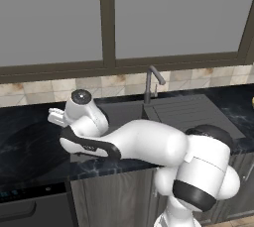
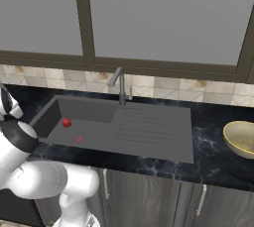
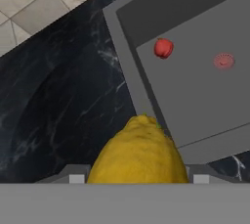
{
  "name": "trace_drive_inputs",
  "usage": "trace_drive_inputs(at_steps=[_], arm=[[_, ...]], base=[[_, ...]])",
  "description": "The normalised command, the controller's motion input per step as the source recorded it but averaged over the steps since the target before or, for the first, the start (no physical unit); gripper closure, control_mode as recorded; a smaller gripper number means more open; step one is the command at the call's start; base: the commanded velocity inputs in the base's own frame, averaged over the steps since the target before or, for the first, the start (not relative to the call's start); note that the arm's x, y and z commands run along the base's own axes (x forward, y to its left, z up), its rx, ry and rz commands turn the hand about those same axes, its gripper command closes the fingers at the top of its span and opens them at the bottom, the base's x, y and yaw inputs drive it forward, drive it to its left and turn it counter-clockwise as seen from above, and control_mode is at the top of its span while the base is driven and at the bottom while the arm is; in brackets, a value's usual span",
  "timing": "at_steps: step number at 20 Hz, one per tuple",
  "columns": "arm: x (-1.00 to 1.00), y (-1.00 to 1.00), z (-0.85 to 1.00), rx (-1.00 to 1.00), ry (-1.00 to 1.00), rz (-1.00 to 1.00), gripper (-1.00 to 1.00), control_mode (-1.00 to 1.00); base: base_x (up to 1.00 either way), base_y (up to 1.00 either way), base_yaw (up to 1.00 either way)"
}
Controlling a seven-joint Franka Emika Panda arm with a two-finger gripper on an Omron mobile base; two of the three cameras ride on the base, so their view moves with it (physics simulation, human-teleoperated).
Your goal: Remove the bell pepper and lemon from the sink. Then move the bowl and cup from the counter to the sink for washing.
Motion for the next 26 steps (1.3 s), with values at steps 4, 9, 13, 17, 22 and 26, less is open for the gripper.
trace_drive_inputs(at_steps=[4, 9, 13, 17, 22, 26], arm=[[-0.05, 0.41, 0.02, 0.01, 0.08, 0.00, 1.00, -1.00], [-0.02, 0.29, -0.06, 0.00, 0.02, 0.00, 1.00, -1.00], [-0.03, 0.14, -0.21, 0.00, 0.00, 0.00, 1.00, -1.00], [-0.02, 0.08, -0.28, -0.01, 0.00, 0.00, 1.00, -1.00], [0.00, 0.08, -0.35, 0.00, 0.08, 0.00, 1.00, -1.00], [0.00, 0.07, -0.32, 0.00, 0.11, 0.00, 1.00, -1.00]], base=[[0.00, 0.00, 0.00], [0.00, 0.00, 0.00], [0.00, 0.00, 0.00], [0.00, 0.00, 0.00], [0.00, 0.00, 0.00], [0.00, 0.00, 0.00]])
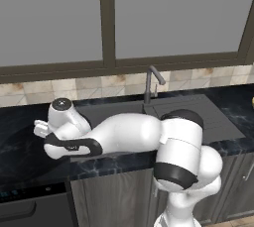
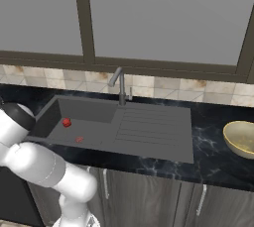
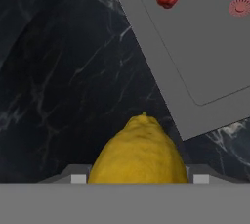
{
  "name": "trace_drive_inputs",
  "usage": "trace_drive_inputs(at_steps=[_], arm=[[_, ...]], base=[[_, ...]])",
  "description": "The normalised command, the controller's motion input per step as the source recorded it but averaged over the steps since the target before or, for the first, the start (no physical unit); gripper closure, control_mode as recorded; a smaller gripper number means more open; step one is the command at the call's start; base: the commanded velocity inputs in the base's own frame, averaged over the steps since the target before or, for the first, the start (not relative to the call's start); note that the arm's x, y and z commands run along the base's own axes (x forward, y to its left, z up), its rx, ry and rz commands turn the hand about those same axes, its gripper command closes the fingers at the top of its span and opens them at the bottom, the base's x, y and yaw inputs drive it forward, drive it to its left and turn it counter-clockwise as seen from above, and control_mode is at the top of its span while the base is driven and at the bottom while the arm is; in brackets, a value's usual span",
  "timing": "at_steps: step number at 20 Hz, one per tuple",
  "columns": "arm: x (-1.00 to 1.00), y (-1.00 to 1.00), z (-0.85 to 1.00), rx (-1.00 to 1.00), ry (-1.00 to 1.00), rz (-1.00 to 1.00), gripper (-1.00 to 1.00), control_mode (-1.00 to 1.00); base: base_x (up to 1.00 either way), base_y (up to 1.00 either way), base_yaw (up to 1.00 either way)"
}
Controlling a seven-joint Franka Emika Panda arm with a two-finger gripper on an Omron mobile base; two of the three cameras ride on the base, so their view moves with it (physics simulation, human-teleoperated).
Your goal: Remove the bell pepper and lemon from the sink. Then move the bowl and cup from the counter to the sink for washing.
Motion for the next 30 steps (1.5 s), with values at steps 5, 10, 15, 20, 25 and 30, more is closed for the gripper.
trace_drive_inputs(at_steps=[5, 10, 15, 20, 25, 30], arm=[[0.02, 0.13, -0.29, 0.00, 0.10, 0.00, 1.00, -1.00], [0.00, 0.16, -0.23, 0.00, 0.01, -0.01, 1.00, -1.00], [0.00, 0.12, -0.21, -0.01, 0.00, -0.02, 1.00, -1.00], [0.01, 0.10, -0.24, -0.05, 0.00, -0.05, 1.00, -1.00], [0.04, 0.08, -0.22, -0.05, 0.00, -0.05, 1.00, -1.00], [0.04, 0.07, -0.22, -0.04, 0.00, -0.05, 1.00, -1.00]], base=[[0.00, 0.00, 0.00], [0.00, 0.00, 0.00], [0.00, 0.00, 0.00], [0.00, 0.00, 0.00], [0.00, 0.00, 0.00], [0.00, 0.00, 0.00]])
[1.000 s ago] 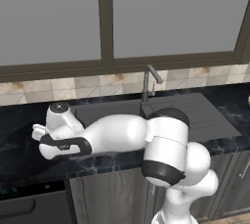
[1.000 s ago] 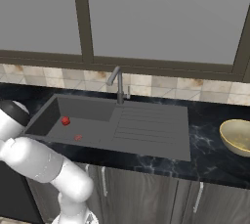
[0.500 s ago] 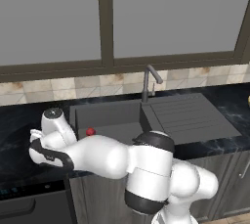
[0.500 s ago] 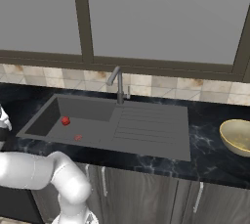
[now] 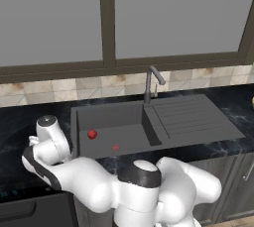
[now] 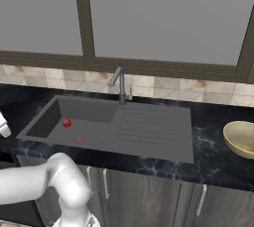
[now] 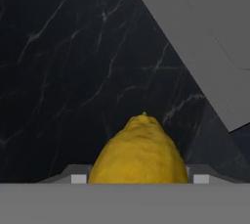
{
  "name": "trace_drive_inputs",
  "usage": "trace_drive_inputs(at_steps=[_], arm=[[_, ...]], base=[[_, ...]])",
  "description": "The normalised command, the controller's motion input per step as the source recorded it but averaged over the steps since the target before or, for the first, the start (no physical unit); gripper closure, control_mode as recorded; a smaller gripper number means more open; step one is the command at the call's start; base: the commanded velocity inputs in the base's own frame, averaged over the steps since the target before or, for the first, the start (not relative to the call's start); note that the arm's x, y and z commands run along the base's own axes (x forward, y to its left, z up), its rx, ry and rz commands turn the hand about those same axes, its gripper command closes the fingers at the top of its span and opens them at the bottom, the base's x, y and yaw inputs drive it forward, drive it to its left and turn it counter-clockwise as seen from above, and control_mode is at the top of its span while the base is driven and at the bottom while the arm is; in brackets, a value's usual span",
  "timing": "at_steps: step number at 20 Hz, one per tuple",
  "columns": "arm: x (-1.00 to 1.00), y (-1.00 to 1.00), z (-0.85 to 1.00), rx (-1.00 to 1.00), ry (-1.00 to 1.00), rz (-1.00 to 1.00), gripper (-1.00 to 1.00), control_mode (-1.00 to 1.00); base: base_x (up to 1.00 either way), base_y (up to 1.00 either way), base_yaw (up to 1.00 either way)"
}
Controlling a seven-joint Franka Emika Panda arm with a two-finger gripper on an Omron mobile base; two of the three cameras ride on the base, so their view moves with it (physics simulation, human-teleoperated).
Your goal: Remove the bell pepper and lemon from the sink. Then move the bowl and cup from the counter to the sink for washing.
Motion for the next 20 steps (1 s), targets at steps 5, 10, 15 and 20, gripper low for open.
trace_drive_inputs(at_steps=[5, 10, 15, 20], arm=[[0.02, 0.02, -0.25, -0.05, 0.01, -0.04, -1.00, -1.00], [0.02, 0.00, -0.29, -0.05, 0.02, -0.03, -1.00, -1.00], [0.05, 0.00, -0.26, -0.04, 0.02, -0.03, -1.00, -1.00], [0.00, 0.00, -0.13, -0.01, 0.00, -0.02, -1.00, -1.00]], base=[[0.00, 0.00, 0.00], [0.00, 0.00, 0.00], [0.00, 0.00, 0.00], [0.00, 0.00, 0.00]])
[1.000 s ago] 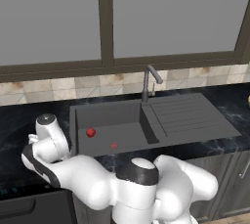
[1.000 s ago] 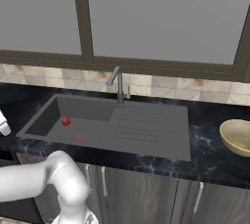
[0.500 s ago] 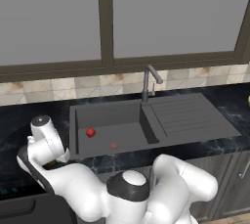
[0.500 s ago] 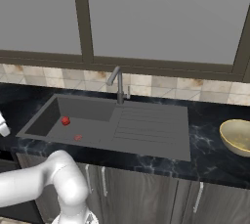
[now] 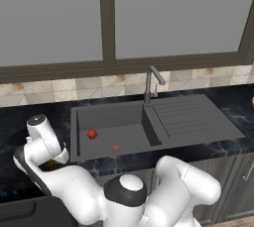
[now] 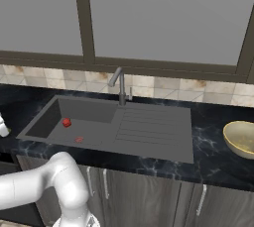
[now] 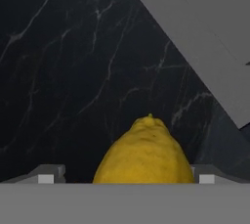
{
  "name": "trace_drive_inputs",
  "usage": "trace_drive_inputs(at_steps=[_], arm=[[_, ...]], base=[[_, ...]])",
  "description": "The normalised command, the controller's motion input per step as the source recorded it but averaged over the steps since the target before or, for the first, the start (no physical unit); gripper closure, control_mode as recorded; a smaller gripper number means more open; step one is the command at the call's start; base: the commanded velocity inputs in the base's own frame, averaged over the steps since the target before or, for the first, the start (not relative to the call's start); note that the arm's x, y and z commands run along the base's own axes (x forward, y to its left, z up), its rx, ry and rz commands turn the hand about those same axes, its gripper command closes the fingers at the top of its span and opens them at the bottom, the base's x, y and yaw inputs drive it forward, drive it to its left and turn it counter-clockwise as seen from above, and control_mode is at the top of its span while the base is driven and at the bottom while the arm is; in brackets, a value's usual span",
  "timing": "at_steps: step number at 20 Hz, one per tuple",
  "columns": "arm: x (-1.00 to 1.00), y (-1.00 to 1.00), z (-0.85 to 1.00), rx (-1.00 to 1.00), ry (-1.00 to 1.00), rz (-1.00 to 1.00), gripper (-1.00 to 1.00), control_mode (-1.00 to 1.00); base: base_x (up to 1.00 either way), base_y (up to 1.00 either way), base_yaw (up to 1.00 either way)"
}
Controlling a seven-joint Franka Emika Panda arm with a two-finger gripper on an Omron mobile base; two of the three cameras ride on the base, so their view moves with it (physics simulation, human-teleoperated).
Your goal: Remove the bell pepper and lemon from the sink. Then move the bowl and cup from the counter to the sink for washing.
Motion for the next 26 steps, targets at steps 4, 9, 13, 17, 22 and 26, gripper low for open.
trace_drive_inputs(at_steps=[4, 9, 13, 17, 22, 26], arm=[[0.00, -0.01, -0.01, 0.00, 0.01, -0.02, -1.00, -1.00], [-0.01, -0.06, 0.11, 0.01, 0.00, -0.01, -1.00, -1.00], [-0.01, -0.08, 0.24, 0.05, 0.00, -0.02, -1.00, -1.00], [0.00, -0.07, 0.27, 0.07, 0.00, 0.00, -1.00, -1.00], [0.04, -0.02, 0.10, 0.04, 0.02, -0.02, -1.00, -1.00], [0.11, 0.05, -0.02, 0.05, 0.00, -0.05, -1.00, -1.00]], base=[[0.00, 0.00, 0.00], [0.00, 0.00, 0.00], [0.00, 0.00, 0.00], [0.00, 0.00, 0.00], [0.00, 0.00, 0.00], [0.00, 0.00, 0.00]])
